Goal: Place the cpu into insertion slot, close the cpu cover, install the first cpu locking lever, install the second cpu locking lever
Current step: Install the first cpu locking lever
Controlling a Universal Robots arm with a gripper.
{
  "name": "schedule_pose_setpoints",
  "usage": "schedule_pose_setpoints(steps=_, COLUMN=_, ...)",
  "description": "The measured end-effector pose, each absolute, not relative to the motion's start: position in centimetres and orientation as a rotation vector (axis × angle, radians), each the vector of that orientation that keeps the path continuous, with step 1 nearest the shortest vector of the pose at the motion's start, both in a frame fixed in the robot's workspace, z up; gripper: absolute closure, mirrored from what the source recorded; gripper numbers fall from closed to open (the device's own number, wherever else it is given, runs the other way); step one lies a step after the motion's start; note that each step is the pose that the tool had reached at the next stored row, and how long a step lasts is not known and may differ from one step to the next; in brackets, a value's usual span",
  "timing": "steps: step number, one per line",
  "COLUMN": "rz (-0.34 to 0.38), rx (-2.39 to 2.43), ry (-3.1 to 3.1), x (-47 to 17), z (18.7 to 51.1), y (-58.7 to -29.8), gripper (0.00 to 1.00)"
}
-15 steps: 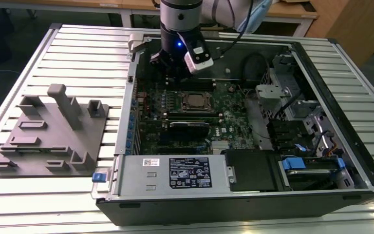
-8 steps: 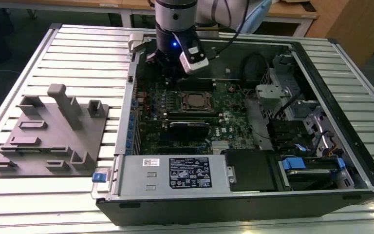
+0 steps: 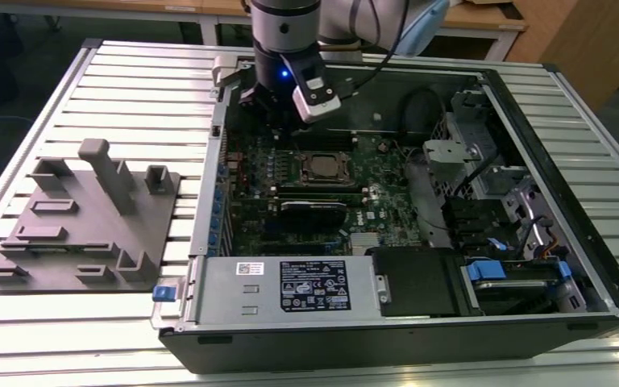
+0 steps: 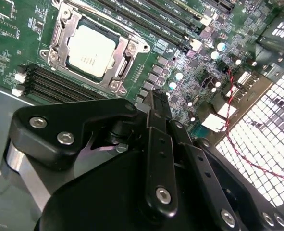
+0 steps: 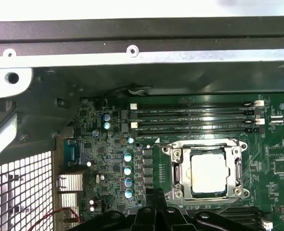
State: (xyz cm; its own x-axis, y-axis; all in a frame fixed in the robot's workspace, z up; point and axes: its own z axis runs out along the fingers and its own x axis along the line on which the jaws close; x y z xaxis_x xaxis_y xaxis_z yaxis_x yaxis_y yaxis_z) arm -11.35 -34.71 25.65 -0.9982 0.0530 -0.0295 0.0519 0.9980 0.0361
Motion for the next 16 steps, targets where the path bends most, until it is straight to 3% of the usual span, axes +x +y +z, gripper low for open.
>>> schedule_pose_setpoints(steps=16, rz=0.055, rx=0.096, ry=3.109, x=-12.1, z=25.6, y=-33.4, gripper=0.89)
